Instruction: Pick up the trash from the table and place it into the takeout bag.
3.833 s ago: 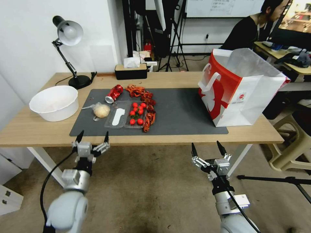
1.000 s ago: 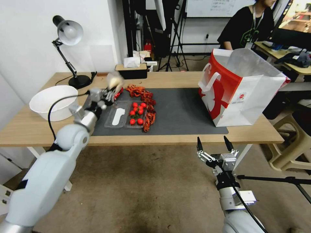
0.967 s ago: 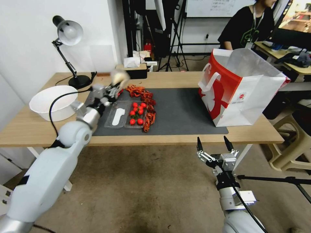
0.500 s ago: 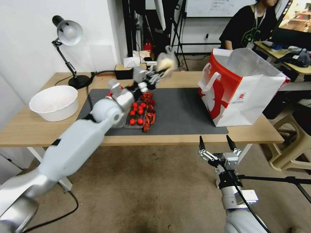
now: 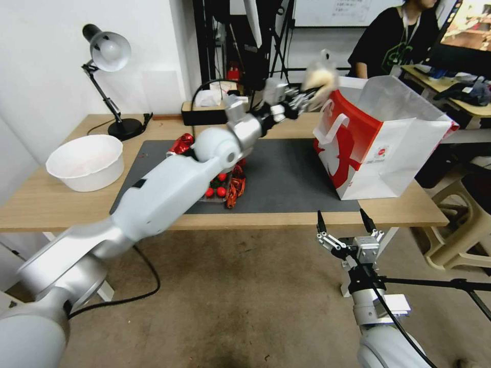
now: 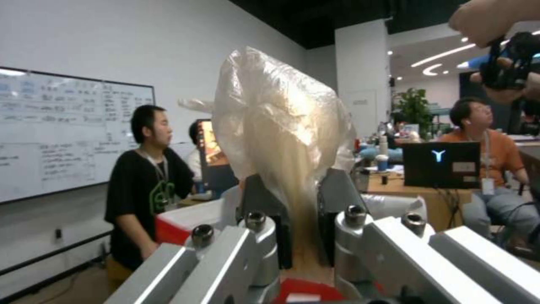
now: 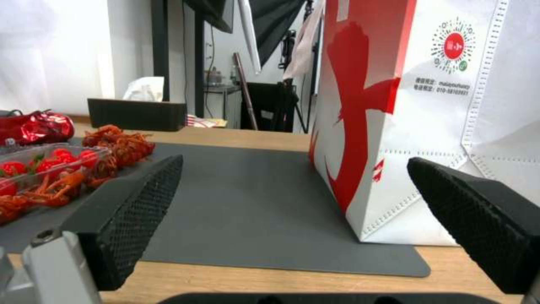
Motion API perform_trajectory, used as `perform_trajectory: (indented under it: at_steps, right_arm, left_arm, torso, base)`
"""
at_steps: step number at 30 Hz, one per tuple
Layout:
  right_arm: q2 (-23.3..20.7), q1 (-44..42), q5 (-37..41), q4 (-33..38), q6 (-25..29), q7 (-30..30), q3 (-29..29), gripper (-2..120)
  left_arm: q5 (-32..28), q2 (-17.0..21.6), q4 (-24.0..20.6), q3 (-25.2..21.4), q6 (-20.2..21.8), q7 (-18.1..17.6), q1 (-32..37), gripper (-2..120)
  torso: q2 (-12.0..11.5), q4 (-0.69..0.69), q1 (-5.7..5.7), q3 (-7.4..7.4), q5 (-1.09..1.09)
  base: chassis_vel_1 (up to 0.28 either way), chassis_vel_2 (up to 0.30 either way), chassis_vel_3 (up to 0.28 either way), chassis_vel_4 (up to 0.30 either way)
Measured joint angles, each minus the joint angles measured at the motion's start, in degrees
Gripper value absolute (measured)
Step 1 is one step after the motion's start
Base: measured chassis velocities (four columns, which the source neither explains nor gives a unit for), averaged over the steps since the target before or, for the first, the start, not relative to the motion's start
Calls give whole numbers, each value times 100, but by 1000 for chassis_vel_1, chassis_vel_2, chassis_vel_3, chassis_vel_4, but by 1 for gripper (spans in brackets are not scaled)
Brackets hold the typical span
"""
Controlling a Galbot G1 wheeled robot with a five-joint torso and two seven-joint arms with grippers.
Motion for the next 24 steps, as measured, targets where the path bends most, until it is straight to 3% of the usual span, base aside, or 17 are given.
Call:
perform_trajectory:
  at_steps: [16,24]
  right_arm:
    - [5,-4,2,-5,-3,-5,-10,100]
    - [9,-4,2,-5,-1,-6,-10,100]
  left_arm:
    - [-195,-1279,1334,538,-27,10,-632,6]
    - [-205,-1361,1420,581,-34,17,-672,6]
  torso:
    - [0,0,-1,0,0]
    - [0,0,-1,0,0]
  base:
    - [0,0,0,0]
    - [0,0,0,0]
